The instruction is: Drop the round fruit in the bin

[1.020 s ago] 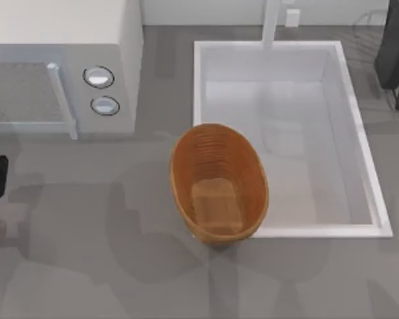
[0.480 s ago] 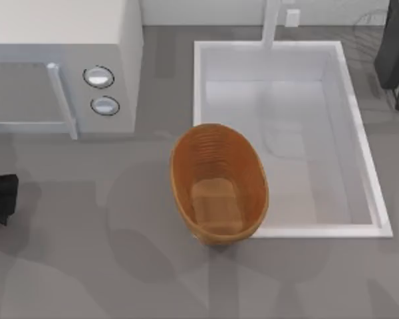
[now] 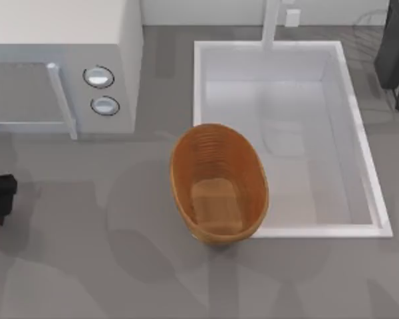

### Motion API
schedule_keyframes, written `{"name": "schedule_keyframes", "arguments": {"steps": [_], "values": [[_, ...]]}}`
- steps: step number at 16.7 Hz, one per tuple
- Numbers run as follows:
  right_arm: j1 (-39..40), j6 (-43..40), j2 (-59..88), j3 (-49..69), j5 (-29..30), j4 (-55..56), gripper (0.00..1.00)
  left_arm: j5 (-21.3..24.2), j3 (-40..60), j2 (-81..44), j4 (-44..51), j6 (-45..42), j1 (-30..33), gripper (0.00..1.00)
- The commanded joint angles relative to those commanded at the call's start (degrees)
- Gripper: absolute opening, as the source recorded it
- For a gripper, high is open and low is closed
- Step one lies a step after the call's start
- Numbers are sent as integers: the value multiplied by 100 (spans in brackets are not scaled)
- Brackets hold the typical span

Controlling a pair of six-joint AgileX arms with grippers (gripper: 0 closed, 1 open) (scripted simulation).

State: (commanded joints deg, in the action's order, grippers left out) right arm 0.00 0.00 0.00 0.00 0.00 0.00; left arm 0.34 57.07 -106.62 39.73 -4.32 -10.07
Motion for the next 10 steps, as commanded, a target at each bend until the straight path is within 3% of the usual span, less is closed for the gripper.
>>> {"name": "schedule_keyframes", "arguments": {"steps": [6, 10], "values": [[0, 0, 0, 0, 0, 0, 100, 0, 0, 0, 0, 0, 0, 2], [0, 0, 0, 0, 0, 0, 100, 0, 0, 0, 0, 0, 0, 0]]}}
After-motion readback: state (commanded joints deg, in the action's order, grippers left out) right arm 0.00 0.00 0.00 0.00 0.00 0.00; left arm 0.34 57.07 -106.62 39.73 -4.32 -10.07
